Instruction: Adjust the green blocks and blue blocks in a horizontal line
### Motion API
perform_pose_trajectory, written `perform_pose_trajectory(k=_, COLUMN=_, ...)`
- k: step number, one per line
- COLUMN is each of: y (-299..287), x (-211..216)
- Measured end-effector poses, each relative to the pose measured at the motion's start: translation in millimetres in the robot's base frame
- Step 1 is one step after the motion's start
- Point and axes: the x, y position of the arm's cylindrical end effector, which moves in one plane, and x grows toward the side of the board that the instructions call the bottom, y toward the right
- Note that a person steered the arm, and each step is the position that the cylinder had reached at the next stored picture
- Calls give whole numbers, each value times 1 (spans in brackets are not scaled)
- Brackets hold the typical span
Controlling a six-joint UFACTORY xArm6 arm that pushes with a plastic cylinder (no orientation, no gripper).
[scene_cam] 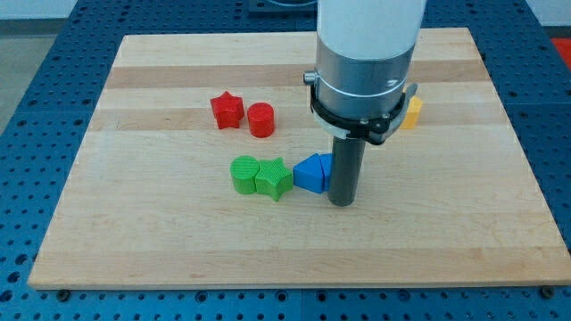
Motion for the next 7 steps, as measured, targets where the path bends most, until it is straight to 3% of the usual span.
perform_pose_trajectory(k=1, y=-20, x=18)
perform_pose_trajectory(k=3, y=-65, x=12)
perform_pose_trajectory(k=7, y=-71, x=-9)
